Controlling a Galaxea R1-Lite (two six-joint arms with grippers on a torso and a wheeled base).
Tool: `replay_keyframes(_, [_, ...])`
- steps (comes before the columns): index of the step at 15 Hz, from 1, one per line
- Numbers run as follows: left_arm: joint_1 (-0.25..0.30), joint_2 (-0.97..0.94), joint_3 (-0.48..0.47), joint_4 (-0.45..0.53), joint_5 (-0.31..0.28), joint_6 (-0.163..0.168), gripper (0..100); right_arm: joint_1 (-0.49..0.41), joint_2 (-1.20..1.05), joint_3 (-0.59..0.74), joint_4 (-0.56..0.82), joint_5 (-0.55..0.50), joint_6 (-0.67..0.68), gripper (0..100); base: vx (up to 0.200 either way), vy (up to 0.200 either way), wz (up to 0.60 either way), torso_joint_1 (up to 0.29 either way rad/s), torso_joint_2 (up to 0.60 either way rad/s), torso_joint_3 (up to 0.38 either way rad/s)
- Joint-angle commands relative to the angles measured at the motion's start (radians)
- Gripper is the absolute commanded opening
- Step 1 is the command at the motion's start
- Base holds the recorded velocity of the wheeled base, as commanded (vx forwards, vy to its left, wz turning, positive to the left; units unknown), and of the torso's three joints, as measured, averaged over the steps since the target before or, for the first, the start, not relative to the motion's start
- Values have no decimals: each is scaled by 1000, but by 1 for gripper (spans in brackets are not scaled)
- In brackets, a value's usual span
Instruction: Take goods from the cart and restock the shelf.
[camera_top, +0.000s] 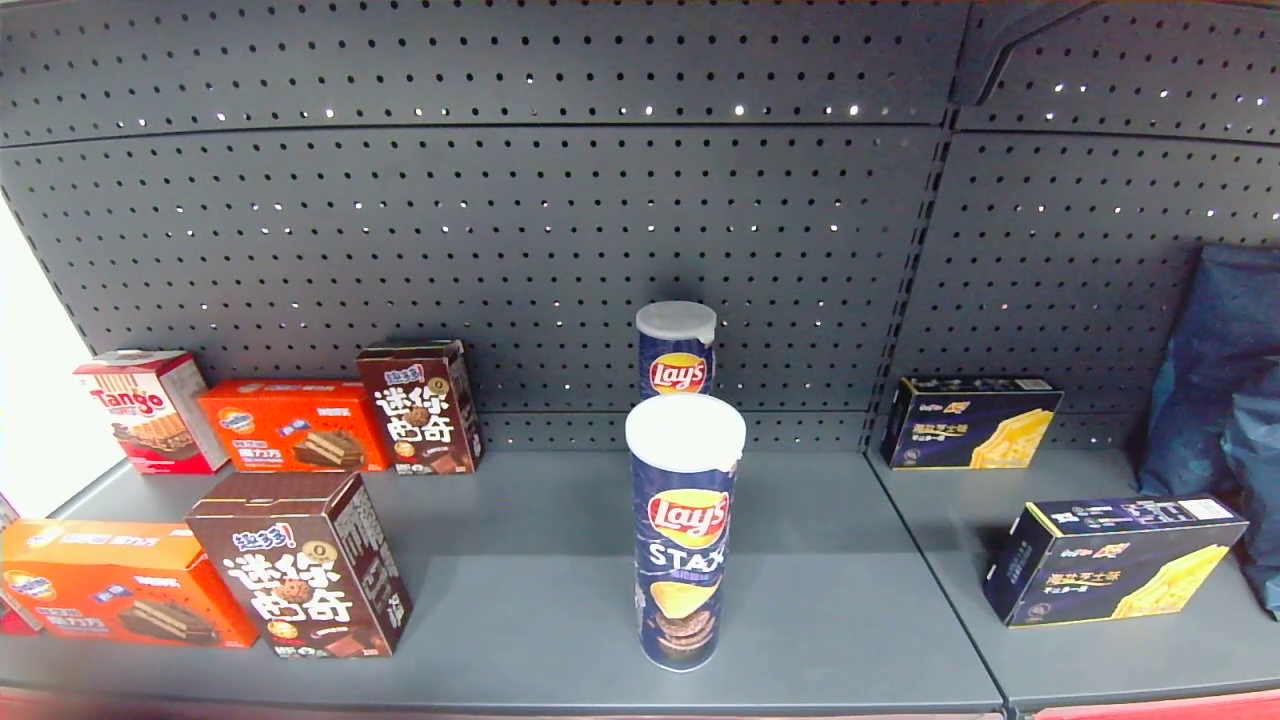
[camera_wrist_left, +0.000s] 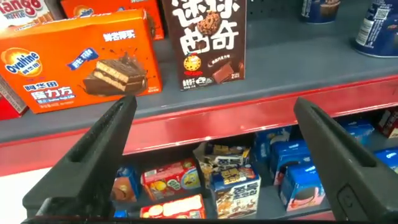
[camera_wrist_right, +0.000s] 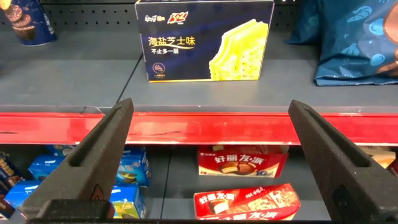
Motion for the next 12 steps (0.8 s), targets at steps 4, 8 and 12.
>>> replay_keyframes(4, [0, -1, 0, -1, 75, -44, 100, 0, 1, 0, -1, 1, 1, 100, 0, 0, 0, 0, 0, 0])
replay_keyframes(8, [0, -1, 0, -1, 78, -67, 100, 0, 1, 0, -1, 1, -1, 100, 0, 0, 0, 0, 0, 0])
replay_keyframes(12, [0, -1, 0, -1, 79, -72, 100, 0, 1, 0, -1, 1, -1, 100, -50, 0, 0, 1, 1, 1])
